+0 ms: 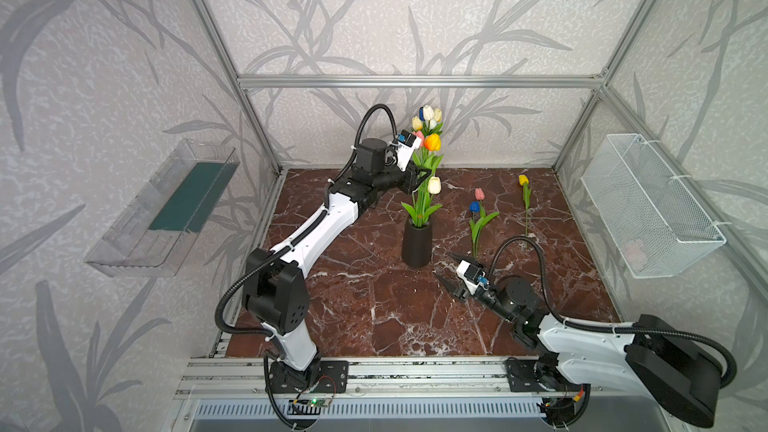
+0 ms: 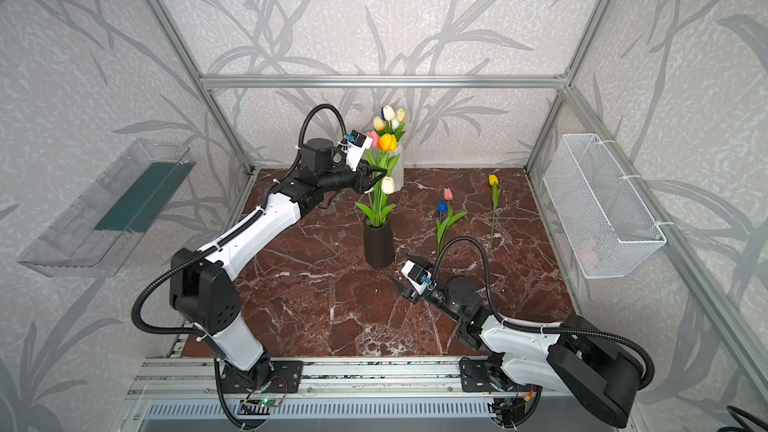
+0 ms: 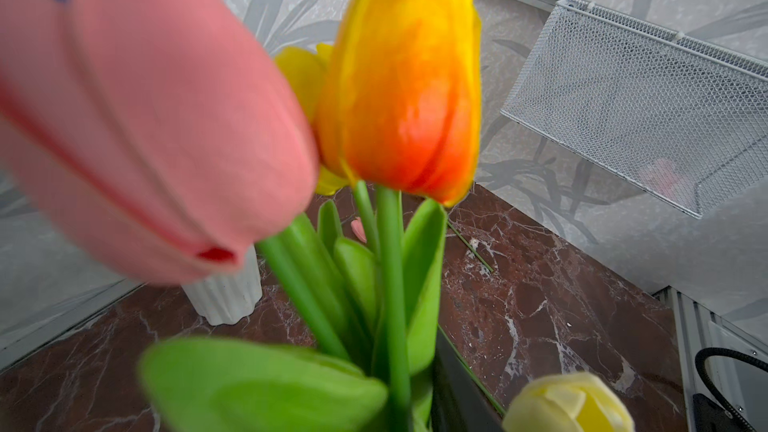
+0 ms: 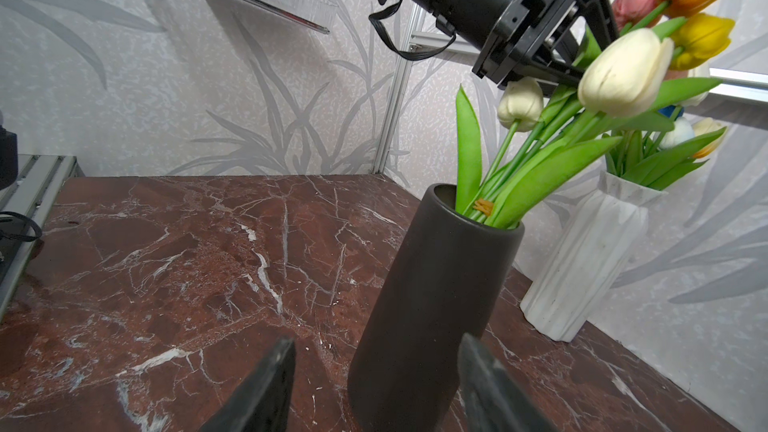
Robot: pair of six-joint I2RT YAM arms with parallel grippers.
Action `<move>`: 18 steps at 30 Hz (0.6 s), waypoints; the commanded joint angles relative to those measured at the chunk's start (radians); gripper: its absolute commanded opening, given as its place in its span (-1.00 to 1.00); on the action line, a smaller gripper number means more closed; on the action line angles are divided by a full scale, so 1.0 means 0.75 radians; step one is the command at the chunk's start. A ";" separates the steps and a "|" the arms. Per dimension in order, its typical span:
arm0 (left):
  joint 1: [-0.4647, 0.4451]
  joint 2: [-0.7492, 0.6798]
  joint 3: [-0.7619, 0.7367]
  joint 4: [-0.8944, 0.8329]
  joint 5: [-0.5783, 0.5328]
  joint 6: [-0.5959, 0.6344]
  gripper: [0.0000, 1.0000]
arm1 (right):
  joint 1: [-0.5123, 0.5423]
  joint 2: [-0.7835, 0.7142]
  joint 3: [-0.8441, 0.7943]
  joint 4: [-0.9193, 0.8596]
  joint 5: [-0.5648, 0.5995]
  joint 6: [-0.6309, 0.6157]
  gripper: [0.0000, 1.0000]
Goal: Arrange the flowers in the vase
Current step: 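Open and raise the left gripper off the bundle while the right holds the vase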
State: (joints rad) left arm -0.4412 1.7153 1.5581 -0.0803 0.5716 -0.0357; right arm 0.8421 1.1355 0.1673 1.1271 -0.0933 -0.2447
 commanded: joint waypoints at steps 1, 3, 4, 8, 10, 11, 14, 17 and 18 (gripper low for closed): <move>0.001 -0.074 -0.025 0.061 0.015 0.019 -0.29 | 0.014 0.011 0.044 0.015 0.016 -0.021 0.27; 0.001 -0.089 -0.035 0.075 0.022 0.019 -0.35 | 0.016 0.016 0.045 0.013 0.016 -0.023 0.28; -0.001 -0.097 -0.045 0.091 0.022 0.016 -0.37 | 0.016 0.017 0.047 0.015 0.014 -0.026 0.28; -0.003 -0.151 -0.094 0.144 0.018 0.013 -0.51 | 0.018 0.025 0.051 0.013 0.014 -0.028 0.28; -0.005 -0.172 -0.109 0.151 0.014 0.013 -0.53 | 0.019 0.029 0.051 0.013 0.014 -0.028 0.29; -0.007 -0.183 -0.118 0.159 0.015 0.013 -0.60 | 0.021 0.030 0.052 0.013 0.014 -0.028 0.29; -0.014 -0.204 -0.139 0.166 0.018 0.012 -0.62 | 0.022 0.034 0.053 0.013 0.014 -0.029 0.29; -0.027 -0.230 -0.177 0.182 0.020 0.014 -0.60 | 0.022 0.038 0.055 0.013 0.014 -0.033 0.29; -0.034 -0.242 -0.190 0.191 0.020 0.022 -0.60 | 0.024 0.038 0.055 0.015 0.014 -0.032 0.29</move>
State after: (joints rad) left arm -0.4541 1.5764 1.4410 0.0177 0.5739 -0.0368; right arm 0.8513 1.1580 0.1810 1.1221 -0.0872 -0.2596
